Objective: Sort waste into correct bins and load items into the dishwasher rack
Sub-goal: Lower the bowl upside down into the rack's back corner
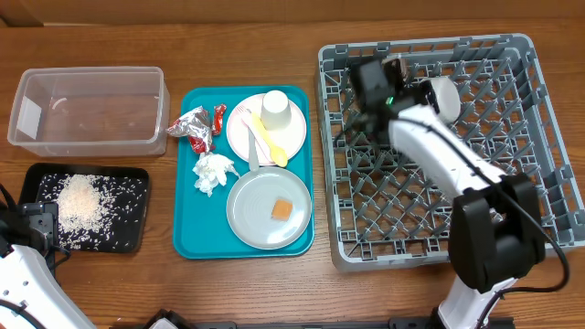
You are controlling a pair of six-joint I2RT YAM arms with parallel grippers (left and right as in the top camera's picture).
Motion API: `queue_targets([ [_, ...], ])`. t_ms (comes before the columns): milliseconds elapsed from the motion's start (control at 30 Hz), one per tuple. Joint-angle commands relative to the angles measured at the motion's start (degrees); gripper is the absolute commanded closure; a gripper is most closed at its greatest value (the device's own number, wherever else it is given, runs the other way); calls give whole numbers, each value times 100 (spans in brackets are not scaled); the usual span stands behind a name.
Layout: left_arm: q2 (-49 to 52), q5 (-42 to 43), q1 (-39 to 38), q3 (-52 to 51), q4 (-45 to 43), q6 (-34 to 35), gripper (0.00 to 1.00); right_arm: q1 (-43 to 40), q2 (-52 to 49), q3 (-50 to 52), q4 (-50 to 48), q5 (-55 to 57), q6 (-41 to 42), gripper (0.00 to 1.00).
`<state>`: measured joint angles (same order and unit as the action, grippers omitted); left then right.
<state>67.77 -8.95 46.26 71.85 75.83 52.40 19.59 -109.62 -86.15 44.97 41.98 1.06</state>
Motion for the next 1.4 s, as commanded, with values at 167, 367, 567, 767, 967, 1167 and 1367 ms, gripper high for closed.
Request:
queue_targets([
  [167,4,0,22,120,0,76,0,-595,142,-2573,1261,-2129,1545,9],
  [367,4,0,22,120,0,76,0,-1565,133,-3187,2035,-2769,1727,48],
  [567,4,0,22,120,0,79,0,-2684,-127,-2918,2463,-4172,1770,96],
  [767,4,0,22,120,0,76,0,-3027,-431,-2861,2717,-4588,1821,96],
  [967,4,0,22,120,0,76,0,-2868,-809,-2855,2710,-4907,1679,96],
  [1167,4,0,22,120,0,76,0,-2573,-1200,-2855,2643,-4996,1700,96],
  [1367,4,0,22,120,0,76,0,-2312,-1384,-2855,2682,-5278,1696,96],
])
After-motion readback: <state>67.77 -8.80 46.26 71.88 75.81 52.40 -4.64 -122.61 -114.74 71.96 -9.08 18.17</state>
